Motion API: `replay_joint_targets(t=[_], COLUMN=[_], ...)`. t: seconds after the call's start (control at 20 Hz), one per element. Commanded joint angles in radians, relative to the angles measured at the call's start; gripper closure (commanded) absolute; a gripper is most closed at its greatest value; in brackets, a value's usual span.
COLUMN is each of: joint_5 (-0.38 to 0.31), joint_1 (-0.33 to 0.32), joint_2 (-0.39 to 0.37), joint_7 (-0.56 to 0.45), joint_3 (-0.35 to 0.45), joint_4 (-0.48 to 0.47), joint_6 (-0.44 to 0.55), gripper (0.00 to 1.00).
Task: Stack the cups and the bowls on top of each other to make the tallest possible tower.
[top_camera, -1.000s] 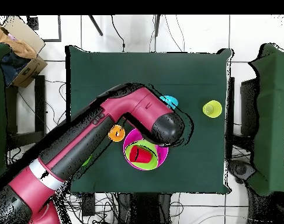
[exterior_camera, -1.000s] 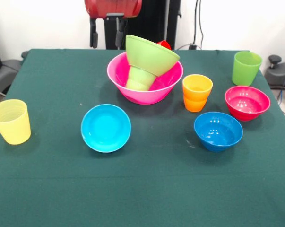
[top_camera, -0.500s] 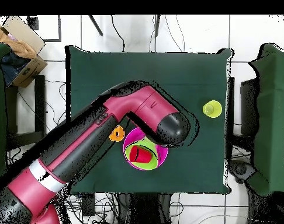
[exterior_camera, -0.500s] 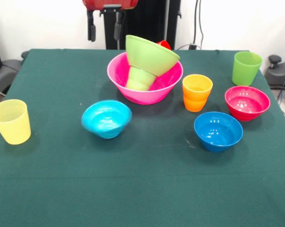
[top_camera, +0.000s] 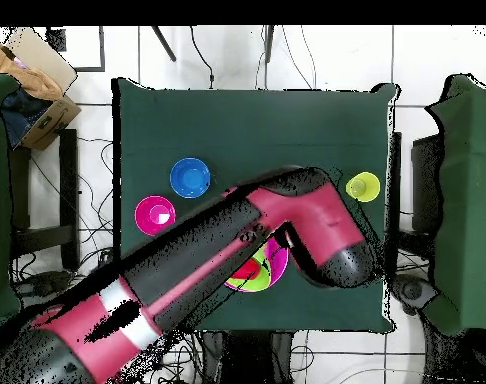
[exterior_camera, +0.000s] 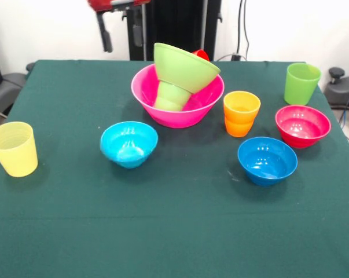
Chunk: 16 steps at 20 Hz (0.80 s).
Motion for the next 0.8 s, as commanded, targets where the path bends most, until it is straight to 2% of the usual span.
replay_joint_targets(t=[0.05,0.15,0.35,0.5,0.7,0.8], joint_5=[0.116,0.074,-0.092,-0.092,-0.026,0.007], joint_1=[-0.064,-0.061,-0.045,-0.066,-0.079,-0.082], joint_2=[0.058,0.120,0.296,0.317,0.314,0.310], joint_7=[-0.451,-0.312,-0.092,-0.060,-0.058,-0.094], joint_3=[0.280,0.252,0.157,0.169,0.209,0.223], joint_4=[0.042,-0.018,-0.162,-0.211,-0.234,-0.228], joint_6=[0.190,0.199,0.181,0.190,0.223,0.238], gripper=[0.00,0.00,0.00,0.00,0.00,0.00])
